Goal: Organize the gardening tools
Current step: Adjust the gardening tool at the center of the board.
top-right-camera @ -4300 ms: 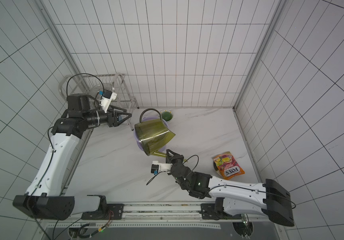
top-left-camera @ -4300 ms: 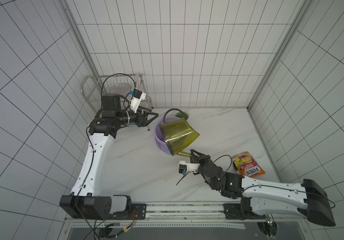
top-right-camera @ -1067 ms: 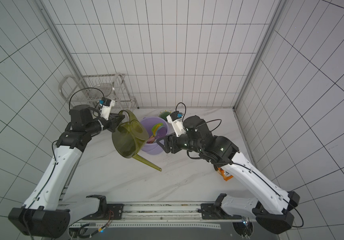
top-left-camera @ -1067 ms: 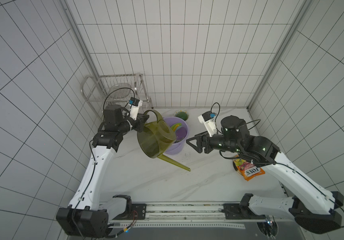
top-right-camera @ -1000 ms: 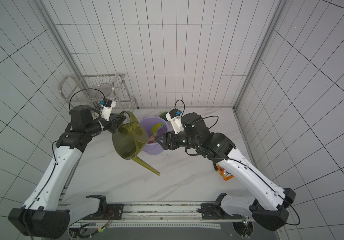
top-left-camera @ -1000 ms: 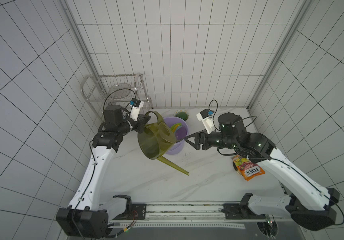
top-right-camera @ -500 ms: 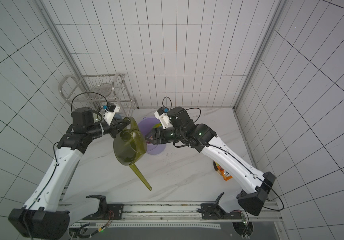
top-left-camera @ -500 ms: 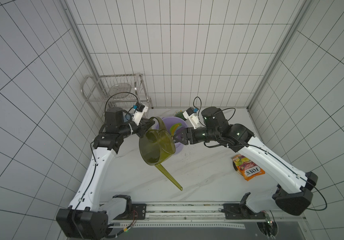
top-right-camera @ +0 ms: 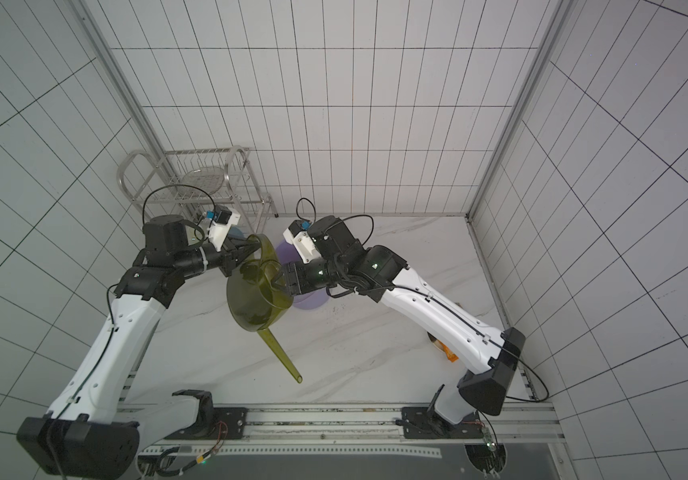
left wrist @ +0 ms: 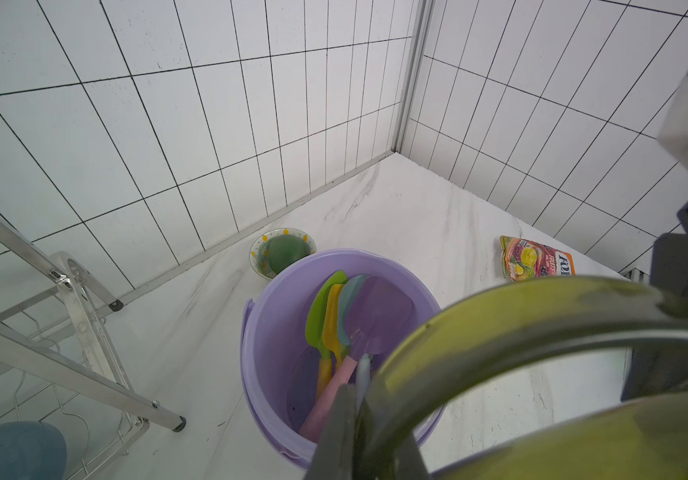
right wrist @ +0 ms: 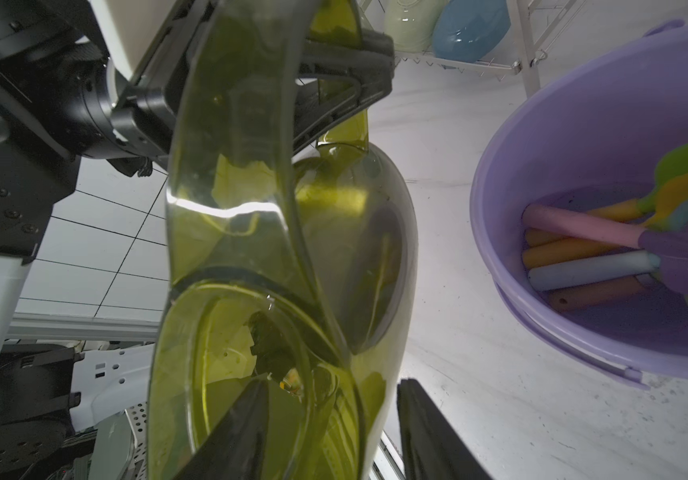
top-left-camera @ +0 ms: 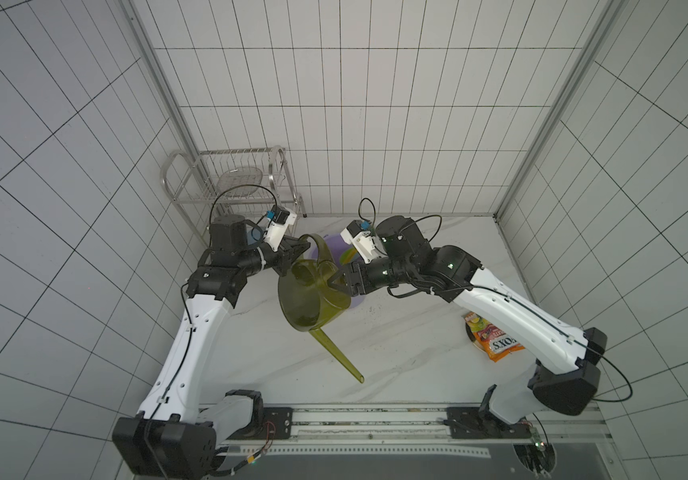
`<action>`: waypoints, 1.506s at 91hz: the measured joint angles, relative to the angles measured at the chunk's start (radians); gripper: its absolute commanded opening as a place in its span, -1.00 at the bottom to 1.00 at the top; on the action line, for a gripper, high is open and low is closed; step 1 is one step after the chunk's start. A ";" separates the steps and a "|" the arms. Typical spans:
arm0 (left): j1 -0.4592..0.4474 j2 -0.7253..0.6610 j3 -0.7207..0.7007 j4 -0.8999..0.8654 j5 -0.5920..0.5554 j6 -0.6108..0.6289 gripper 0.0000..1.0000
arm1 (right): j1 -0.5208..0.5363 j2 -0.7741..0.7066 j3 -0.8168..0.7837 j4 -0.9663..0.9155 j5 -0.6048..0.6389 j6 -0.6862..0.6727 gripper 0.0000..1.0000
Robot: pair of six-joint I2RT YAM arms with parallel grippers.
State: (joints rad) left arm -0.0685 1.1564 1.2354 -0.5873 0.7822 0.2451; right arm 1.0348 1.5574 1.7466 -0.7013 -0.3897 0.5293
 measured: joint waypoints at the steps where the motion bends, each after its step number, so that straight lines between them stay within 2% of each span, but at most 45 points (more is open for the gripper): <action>1: 0.000 0.000 0.000 0.000 0.000 0.000 -1.00 | 0.000 0.003 0.003 -0.002 0.003 0.001 -0.06; 13: -0.003 0.000 -0.002 0.000 -0.008 0.011 -1.00 | 0.006 0.028 0.029 -0.022 0.034 -0.006 -0.21; 31: -0.026 0.000 -0.004 -0.020 -0.067 0.039 -1.00 | 0.005 0.053 0.045 -0.066 0.101 -0.009 -0.66; 47: -0.043 0.000 -0.008 -0.045 -0.121 0.051 -0.99 | 0.007 0.064 0.045 -0.078 0.113 -0.021 -1.00; 51: -0.047 0.000 -0.008 -0.046 -0.127 0.051 -0.73 | 0.007 0.064 0.045 -0.080 0.116 -0.023 -1.00; 59: -0.050 0.000 -0.007 -0.050 -0.124 0.047 -0.36 | 0.007 0.061 0.040 -0.087 0.122 -0.032 -1.00; 71: -0.053 -0.003 0.014 -0.082 -0.096 0.056 0.01 | -0.003 0.035 -0.003 -0.106 0.127 -0.051 -1.00; 89: -0.053 -0.010 0.077 -0.153 -0.028 0.066 0.25 | -0.053 -0.050 -0.079 -0.124 0.110 -0.086 -1.00; 105: -0.053 -0.018 0.113 -0.211 0.059 0.072 0.34 | -0.166 -0.159 -0.099 -0.175 0.074 -0.151 -1.00; 123: -0.055 -0.019 0.120 -0.255 0.137 0.090 0.43 | -0.375 -0.270 -0.098 -0.266 0.054 -0.287 -1.00; 137: -0.062 -0.020 0.109 -0.259 0.158 0.108 0.48 | -0.549 -0.268 -0.086 -0.321 0.089 -0.402 -1.00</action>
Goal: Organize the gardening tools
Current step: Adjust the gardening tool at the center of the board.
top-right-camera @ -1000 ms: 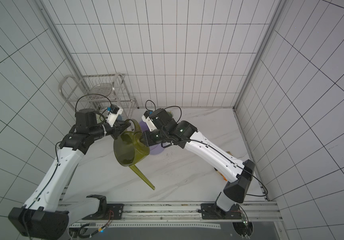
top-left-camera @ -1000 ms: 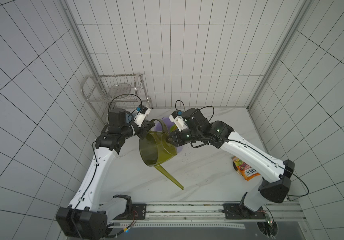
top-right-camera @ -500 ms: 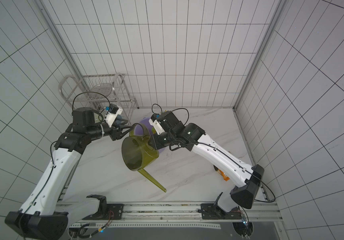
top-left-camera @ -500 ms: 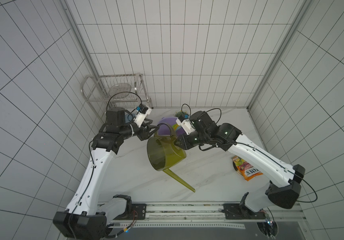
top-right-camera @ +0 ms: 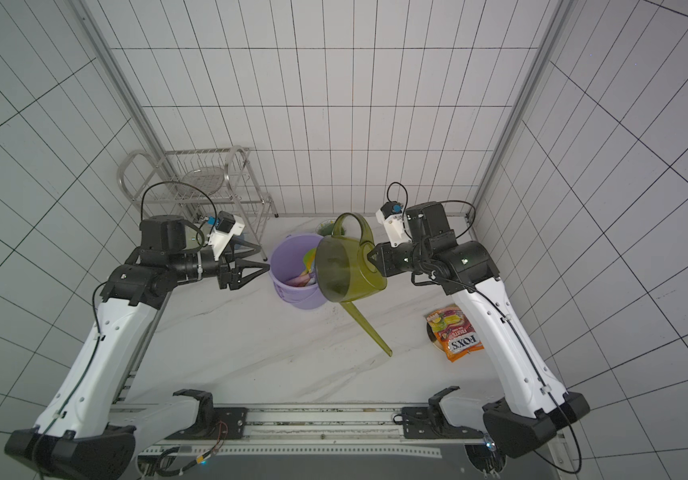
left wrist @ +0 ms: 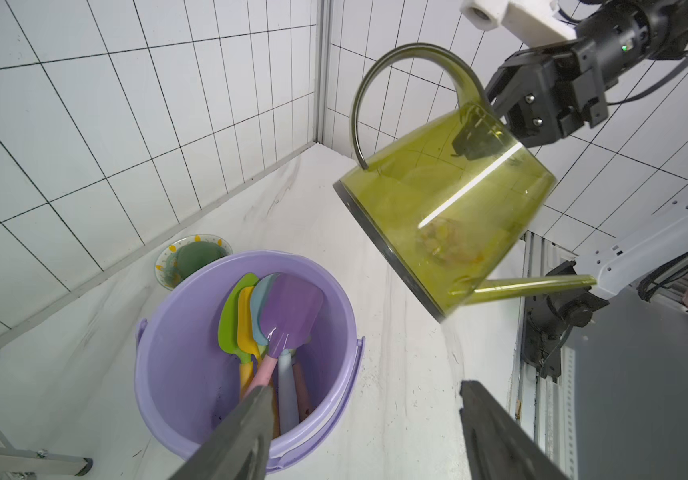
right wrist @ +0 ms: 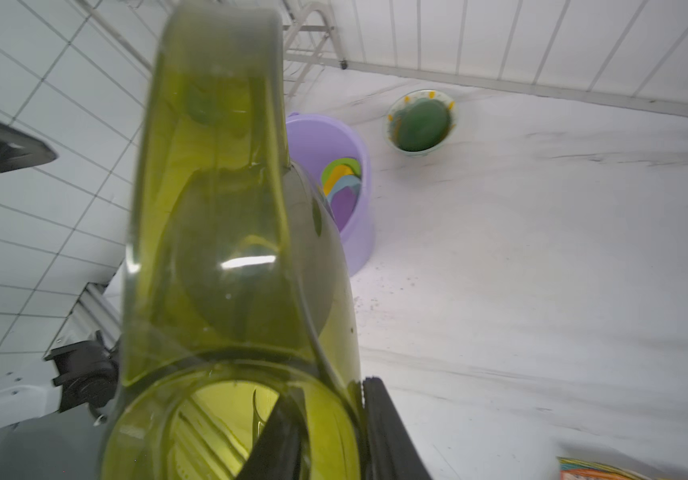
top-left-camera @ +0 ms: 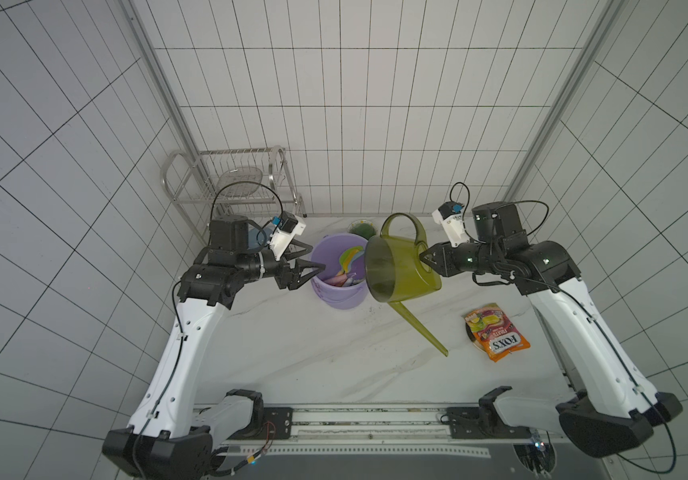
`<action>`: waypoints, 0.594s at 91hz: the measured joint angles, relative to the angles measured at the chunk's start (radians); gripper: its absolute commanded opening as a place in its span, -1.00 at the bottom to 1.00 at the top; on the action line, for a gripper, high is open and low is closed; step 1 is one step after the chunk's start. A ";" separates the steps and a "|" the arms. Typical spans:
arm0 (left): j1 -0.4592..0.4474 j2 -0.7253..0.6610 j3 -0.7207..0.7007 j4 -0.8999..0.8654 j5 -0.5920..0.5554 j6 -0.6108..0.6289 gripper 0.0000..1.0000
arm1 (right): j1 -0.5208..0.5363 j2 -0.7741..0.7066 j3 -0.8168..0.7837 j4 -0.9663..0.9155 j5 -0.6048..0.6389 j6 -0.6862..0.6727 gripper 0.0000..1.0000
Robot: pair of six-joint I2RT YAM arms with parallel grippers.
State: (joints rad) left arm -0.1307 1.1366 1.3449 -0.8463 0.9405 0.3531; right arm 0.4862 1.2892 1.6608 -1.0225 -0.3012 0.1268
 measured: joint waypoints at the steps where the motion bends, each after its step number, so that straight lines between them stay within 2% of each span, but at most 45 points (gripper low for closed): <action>1: -0.001 0.000 -0.003 0.000 0.001 0.000 0.49 | -0.010 0.003 0.002 -0.003 0.003 -0.006 -1.00; 18: -0.014 0.000 -0.045 0.000 0.003 0.020 0.51 | -0.126 0.144 0.093 -0.075 0.053 -0.182 -1.00; 54: -0.034 -0.013 -0.114 -0.021 -0.009 0.101 0.52 | -0.140 0.391 0.241 -0.166 0.141 -0.681 -1.00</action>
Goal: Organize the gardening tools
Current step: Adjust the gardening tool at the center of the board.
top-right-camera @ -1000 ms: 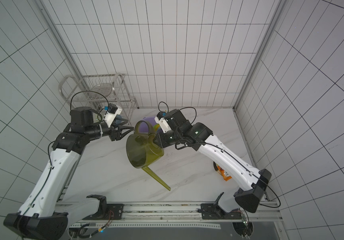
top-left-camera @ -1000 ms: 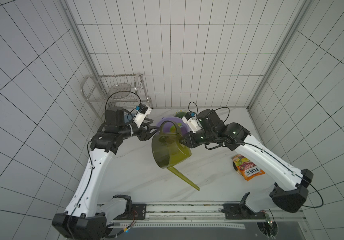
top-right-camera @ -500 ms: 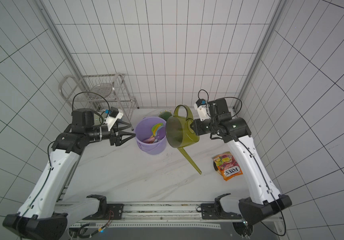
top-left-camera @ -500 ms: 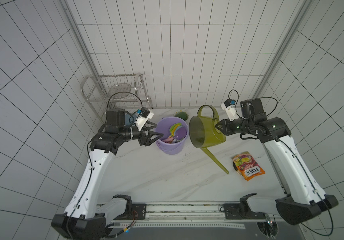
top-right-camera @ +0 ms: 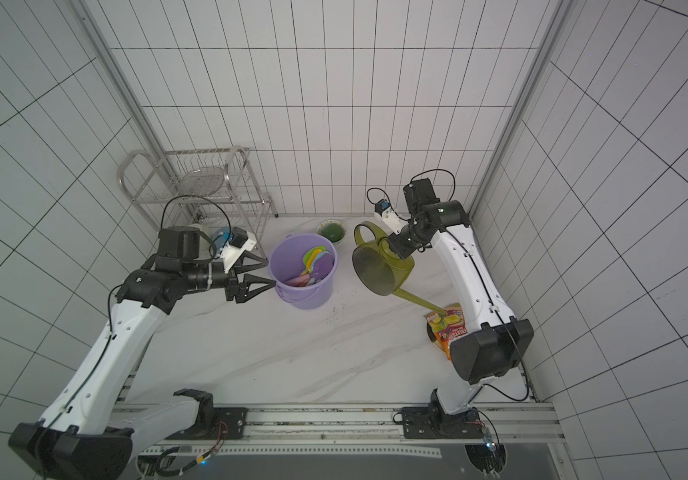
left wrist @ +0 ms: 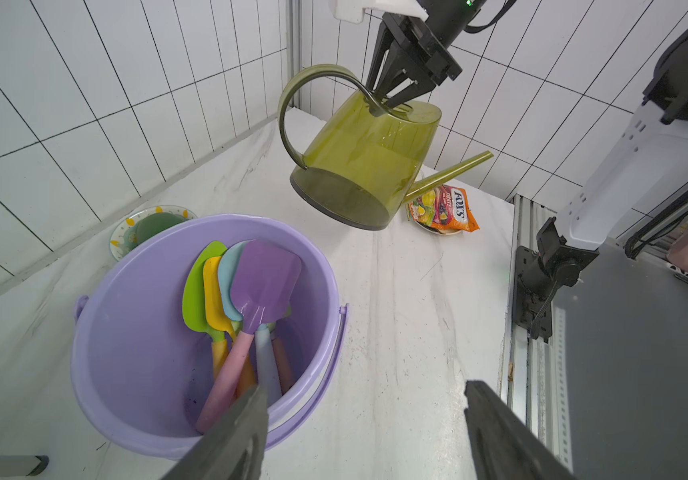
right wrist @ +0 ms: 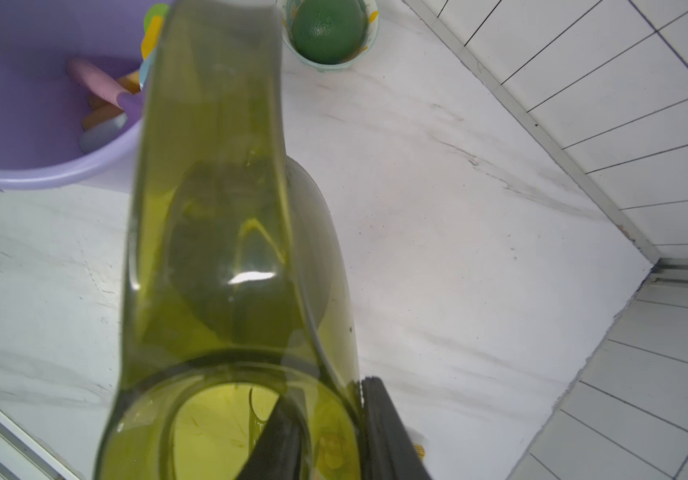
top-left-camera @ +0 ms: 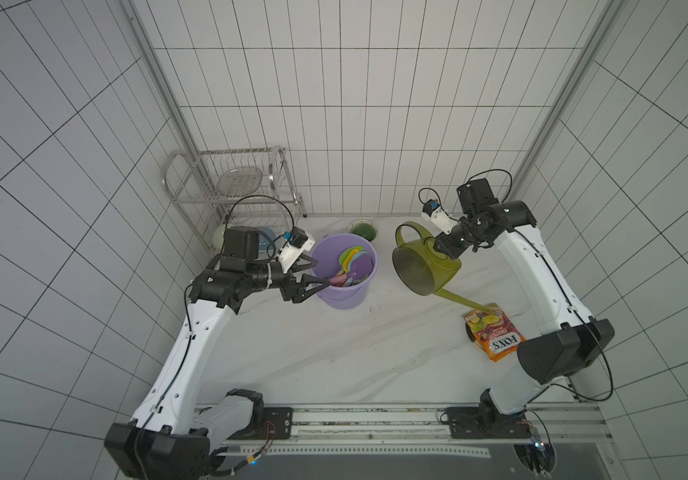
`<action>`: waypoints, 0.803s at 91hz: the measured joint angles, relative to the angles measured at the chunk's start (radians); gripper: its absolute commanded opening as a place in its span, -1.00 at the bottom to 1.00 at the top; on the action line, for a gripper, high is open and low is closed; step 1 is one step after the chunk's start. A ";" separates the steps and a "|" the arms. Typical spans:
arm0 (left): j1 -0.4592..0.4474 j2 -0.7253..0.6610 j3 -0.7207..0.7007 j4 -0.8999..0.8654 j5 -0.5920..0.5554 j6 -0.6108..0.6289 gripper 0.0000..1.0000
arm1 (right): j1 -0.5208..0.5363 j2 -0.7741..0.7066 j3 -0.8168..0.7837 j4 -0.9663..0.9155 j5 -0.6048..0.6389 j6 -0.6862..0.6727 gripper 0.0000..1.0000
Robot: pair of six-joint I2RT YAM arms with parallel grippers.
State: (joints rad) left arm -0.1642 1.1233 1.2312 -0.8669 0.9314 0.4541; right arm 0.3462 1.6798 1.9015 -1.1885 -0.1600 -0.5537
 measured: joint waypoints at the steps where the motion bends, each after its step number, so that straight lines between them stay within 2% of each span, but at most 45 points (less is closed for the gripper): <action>1: 0.000 0.000 -0.002 -0.002 0.000 0.003 0.52 | 0.000 0.005 0.003 0.000 0.002 -0.010 -1.00; 15: -0.001 -0.002 -0.024 -0.017 -0.006 0.036 0.53 | 0.000 0.070 0.003 0.015 0.026 -0.174 -1.00; 32: -0.001 -0.002 -0.026 -0.024 -0.007 0.056 0.53 | 0.000 0.120 -0.055 0.079 0.053 -0.293 -1.00; 52: -0.001 -0.002 -0.026 -0.024 -0.008 0.062 0.54 | 0.024 0.157 -0.144 0.172 0.107 -0.364 -1.00; 73: -0.001 -0.002 -0.026 -0.029 -0.018 0.068 0.54 | 0.096 0.241 -0.147 0.233 0.180 -0.394 -1.00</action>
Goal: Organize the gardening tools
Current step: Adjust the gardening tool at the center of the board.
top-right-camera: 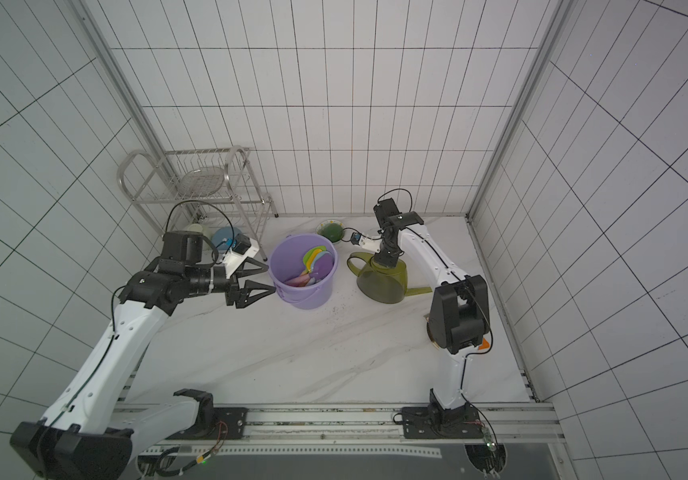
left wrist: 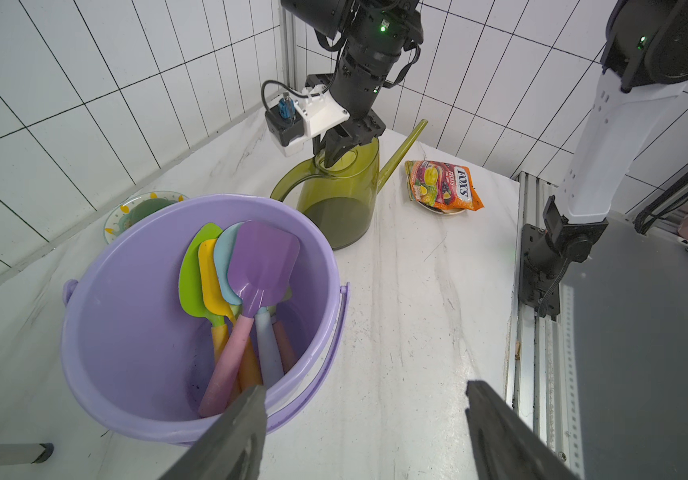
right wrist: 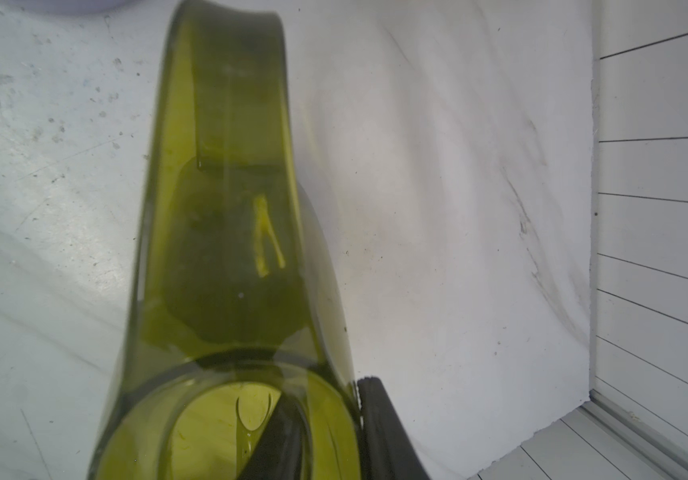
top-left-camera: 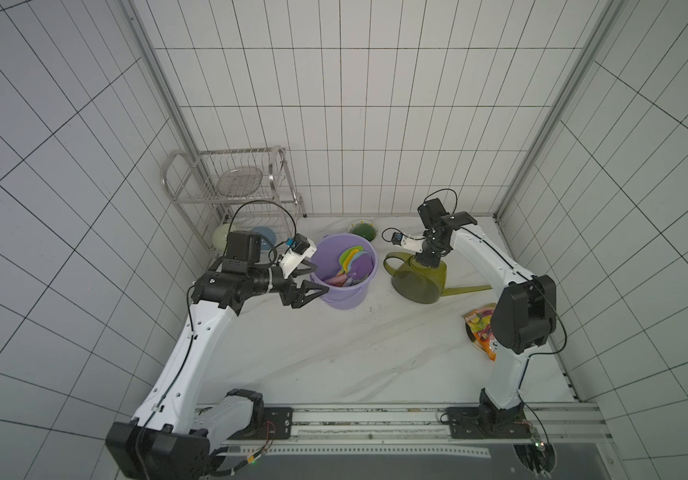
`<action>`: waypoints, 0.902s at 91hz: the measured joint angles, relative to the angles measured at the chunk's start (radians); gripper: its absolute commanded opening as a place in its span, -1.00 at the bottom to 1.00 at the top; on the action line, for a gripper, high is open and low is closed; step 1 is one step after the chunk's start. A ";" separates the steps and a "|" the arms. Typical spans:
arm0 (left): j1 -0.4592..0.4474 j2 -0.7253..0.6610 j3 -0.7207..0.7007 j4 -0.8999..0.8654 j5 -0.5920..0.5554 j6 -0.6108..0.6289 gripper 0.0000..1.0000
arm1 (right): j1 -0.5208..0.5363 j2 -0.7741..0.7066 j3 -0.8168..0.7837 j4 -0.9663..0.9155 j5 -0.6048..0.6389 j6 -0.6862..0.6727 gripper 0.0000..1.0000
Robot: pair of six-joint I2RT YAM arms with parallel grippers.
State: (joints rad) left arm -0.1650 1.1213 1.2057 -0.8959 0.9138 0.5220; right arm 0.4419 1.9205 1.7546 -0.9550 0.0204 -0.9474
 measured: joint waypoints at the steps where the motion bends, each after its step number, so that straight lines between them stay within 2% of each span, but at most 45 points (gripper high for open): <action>1: 0.000 0.000 0.000 0.000 0.000 0.000 0.53 | 0.003 0.001 0.000 0.001 0.004 0.000 -1.00; 11: 0.000 0.000 0.000 -0.004 -0.005 0.006 0.53 | 0.025 0.011 0.000 0.007 0.029 -0.008 -1.00; 26: 0.000 -0.002 0.000 -0.014 -0.011 0.016 0.53 | 0.038 0.017 0.000 0.016 0.050 -0.010 -0.87; 50: 0.000 -0.008 0.000 -0.023 -0.016 0.021 0.53 | 0.061 0.020 0.000 0.016 0.062 -0.005 -0.42; 58: 0.000 -0.008 0.000 -0.025 -0.016 0.021 0.53 | 0.070 0.023 0.000 0.015 0.062 0.008 -0.06; 59: 0.000 -0.008 0.000 -0.025 -0.016 0.021 0.53 | 0.070 0.023 0.000 0.015 0.062 0.006 0.15; 60: 0.000 -0.008 0.000 -0.026 -0.016 0.021 0.53 | 0.070 0.023 0.000 0.015 0.062 0.007 0.49; 61: 0.000 -0.008 0.000 -0.026 -0.016 0.022 0.53 | 0.070 0.023 0.000 0.014 0.061 0.013 0.75; 63: 0.000 -0.008 0.000 -0.026 -0.016 0.022 0.53 | 0.070 0.023 0.000 0.019 0.061 0.013 0.95; 82: 0.000 -0.008 0.000 -0.029 -0.023 0.025 0.53 | 0.069 0.020 0.002 0.009 0.070 0.035 0.98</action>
State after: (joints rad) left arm -0.1650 1.1130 1.2057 -0.9245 0.8909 0.5468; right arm 0.5114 1.9408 1.7565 -0.9463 0.0902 -0.9127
